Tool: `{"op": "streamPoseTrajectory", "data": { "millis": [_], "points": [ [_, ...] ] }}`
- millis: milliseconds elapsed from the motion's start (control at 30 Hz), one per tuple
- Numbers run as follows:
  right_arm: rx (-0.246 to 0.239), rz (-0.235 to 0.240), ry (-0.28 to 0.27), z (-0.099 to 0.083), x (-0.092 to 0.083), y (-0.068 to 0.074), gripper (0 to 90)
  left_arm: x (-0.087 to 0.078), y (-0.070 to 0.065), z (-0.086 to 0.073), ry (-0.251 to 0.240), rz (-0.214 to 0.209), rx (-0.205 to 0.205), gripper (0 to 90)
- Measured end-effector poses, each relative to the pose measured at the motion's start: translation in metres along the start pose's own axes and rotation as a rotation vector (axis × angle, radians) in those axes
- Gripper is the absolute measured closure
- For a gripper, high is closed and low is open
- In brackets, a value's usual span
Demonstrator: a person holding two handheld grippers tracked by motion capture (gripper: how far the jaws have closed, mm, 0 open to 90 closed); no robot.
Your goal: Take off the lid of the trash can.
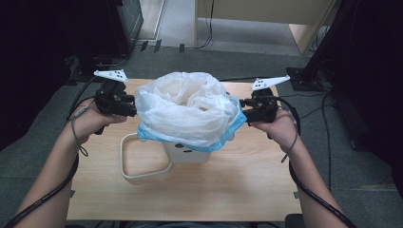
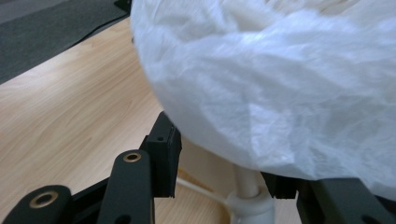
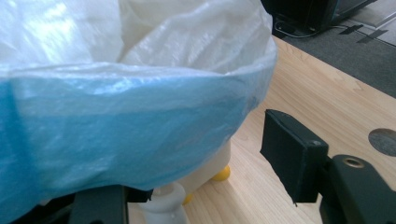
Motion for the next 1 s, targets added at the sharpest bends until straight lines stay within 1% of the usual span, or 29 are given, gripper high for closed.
{"op": "streamPoseTrajectory", "data": {
  "millis": [133,267,333,433,500,567,633,767,867,933,1000],
  "points": [
    [-0.023,0.003,-0.01,0.009,-0.002,0.005,43.3,-0.001,-0.002,0.005,-0.018,-0.003,0.003,54.3],
    [-0.034,0.002,-0.03,0.017,-0.008,0.009,43.4,-0.004,-0.003,0.007,-0.007,0.017,0.016,55.1],
    [-0.04,0.006,-0.037,0.02,-0.01,0.011,43.4,-0.008,-0.004,0.009,-0.014,0.021,0.02,55.3],
    [-0.059,-0.002,-0.037,0.024,-0.013,0.014,43.6,-0.015,-0.005,0.013,-0.031,0.01,0.014,56.6],
    [-0.07,-0.012,-0.037,0.027,-0.015,0.015,43.6,-0.021,-0.009,0.016,-0.049,-0.011,0.016,58.9],
    [-0.071,-0.007,-0.046,0.029,-0.019,0.016,43.5,-0.026,-0.011,0.018,-0.052,-0.01,0.027,60.3],
    [-0.074,-0.013,-0.055,0.032,-0.023,0.016,43.6,-0.028,-0.011,0.02,-0.05,-0.007,0.03,61.2],
    [-0.076,-0.006,-0.081,0.042,-0.03,0.018,43.5,-0.032,-0.014,0.027,-0.048,-0.006,0.028,62.4],
    [-0.094,-0.005,-0.089,0.05,-0.033,0.023,43.5,-0.036,-0.02,0.033,-0.064,-0.012,0.045,62.7],
    [-0.097,0.011,-0.1,0.055,-0.035,0.028,43.4,-0.039,-0.024,0.038,-0.084,-0.019,0.06,62.8],
    [-0.107,0.017,-0.104,0.061,-0.037,0.032,43.4,-0.042,-0.028,0.043,-0.098,-0.025,0.065,62.9]
  ]
}}
Point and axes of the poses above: each handheld gripper's, and its own axes: x roughly forward along the jaws, z roughly out of its top, y roughly to its left, the point moved 7 cm from there along x, roughly forward along the jaws, and after that the axes turned 7 degrees about y, right-handed, at the moved point
